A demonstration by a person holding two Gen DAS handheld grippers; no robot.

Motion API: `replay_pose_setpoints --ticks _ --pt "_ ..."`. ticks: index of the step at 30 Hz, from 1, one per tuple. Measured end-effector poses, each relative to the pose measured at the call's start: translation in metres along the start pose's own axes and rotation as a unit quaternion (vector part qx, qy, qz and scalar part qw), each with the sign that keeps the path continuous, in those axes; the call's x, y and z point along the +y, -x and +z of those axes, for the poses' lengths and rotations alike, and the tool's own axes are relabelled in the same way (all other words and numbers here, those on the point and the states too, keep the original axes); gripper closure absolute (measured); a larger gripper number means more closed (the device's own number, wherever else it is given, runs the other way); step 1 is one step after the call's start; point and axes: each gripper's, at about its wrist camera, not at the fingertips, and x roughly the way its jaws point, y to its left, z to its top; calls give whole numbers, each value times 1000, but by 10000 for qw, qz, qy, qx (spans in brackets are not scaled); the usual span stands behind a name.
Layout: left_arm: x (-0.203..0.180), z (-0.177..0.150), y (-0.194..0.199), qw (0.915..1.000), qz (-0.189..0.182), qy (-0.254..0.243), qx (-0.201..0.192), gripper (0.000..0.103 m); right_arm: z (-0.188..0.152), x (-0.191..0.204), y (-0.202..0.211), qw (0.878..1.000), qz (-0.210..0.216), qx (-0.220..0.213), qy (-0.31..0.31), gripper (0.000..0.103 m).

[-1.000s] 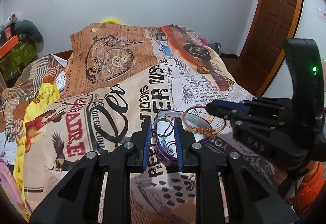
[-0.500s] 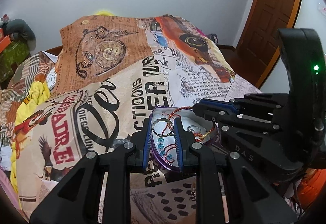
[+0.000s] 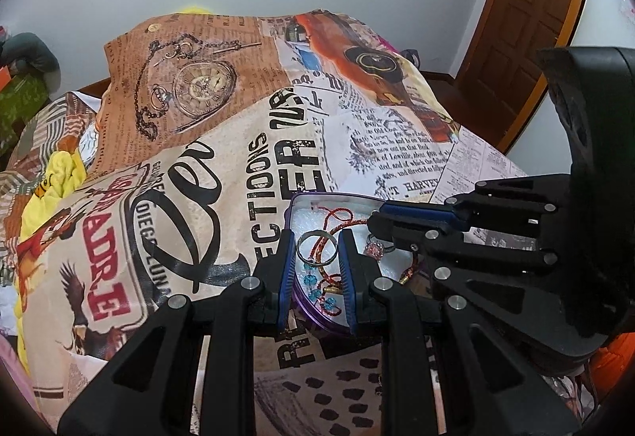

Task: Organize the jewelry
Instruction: 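Lower the ring and bracelet into the heart tin and open both tools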

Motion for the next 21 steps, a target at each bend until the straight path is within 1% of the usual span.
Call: replay_pose_setpoints --ticks 9,16,21 --pt "0 0 3 10000 21 26 41 82 -1 0 -1 9999 -5 126 16 96" --pt "0 1 18 9999 99 50 -67 82 -1 3 10 10000 11 62 2 95" --pt "1 2 34 9996 179 106 -178 81 -2 7 24 9999 -112 -51 39 90"
